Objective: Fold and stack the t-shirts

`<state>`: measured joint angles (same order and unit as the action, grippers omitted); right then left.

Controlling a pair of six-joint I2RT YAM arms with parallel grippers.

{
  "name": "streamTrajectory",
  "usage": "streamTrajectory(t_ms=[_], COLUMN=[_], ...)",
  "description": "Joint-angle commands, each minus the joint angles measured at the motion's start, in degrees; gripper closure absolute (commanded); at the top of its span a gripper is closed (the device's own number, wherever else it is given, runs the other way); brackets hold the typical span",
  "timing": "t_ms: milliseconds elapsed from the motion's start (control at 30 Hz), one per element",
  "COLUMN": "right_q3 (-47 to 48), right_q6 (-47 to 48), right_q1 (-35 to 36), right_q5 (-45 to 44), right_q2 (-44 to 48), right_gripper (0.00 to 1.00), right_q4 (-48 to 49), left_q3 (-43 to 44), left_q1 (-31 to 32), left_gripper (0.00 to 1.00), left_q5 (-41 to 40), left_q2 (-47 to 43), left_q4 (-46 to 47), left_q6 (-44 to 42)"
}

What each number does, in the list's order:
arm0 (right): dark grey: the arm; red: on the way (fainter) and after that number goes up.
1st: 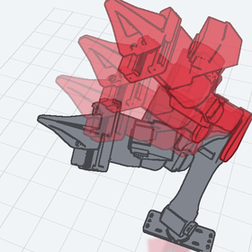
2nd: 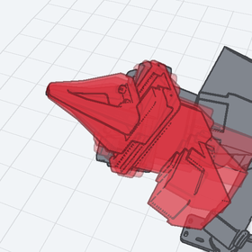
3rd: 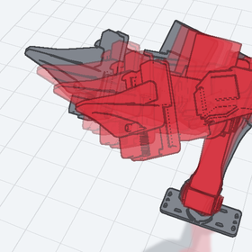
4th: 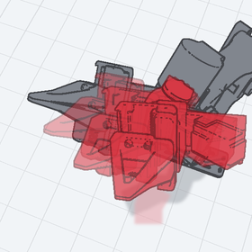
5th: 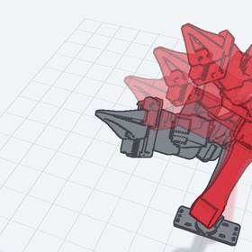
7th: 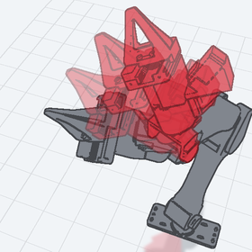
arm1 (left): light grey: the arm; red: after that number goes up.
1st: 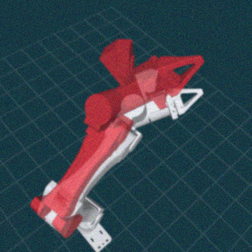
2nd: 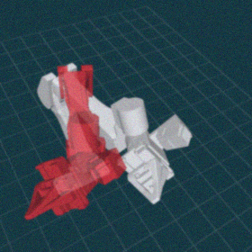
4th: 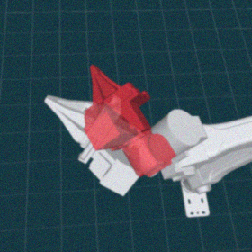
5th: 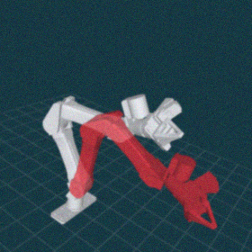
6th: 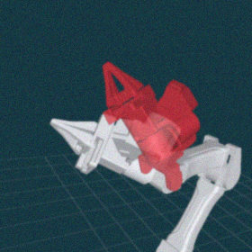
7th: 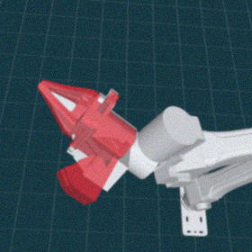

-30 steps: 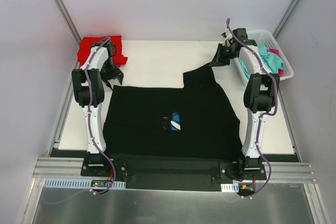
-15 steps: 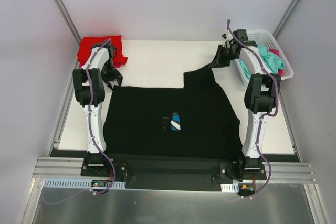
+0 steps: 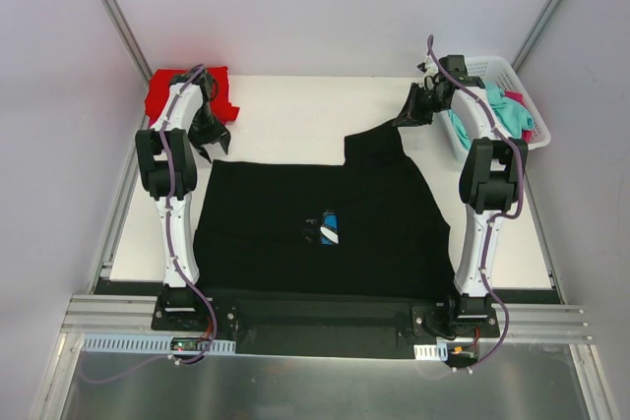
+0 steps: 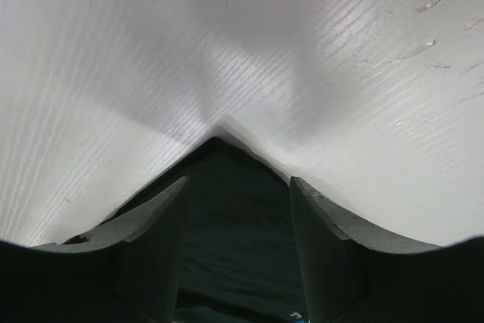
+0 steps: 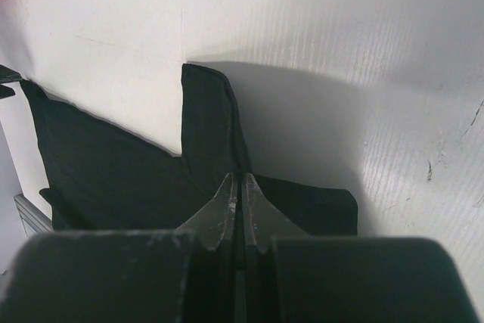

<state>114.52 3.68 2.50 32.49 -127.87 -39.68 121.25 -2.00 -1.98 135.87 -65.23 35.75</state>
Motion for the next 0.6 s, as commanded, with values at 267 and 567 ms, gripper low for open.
streamTrajectory(t_ms=[267,567], right_q3=[1.1,0.1], right_q6=[0.2,-0.5], right_q1=[-0.5,-0.6], right_q5=[2.0,2.0], right_q2=[3.4,3.6], right_gripper=[0.99,0.99], right_q4=[0.3,0.7], left_q3=[1.2,-1.2], left_q1=[-0.7,-0.8], left_gripper=[0.47,0.69], left_q5=[1.9,1.9], left_q2=[3.6,2.4], left_q4=[-2.6,-2.5], left_q6=[-0.1,-0.1])
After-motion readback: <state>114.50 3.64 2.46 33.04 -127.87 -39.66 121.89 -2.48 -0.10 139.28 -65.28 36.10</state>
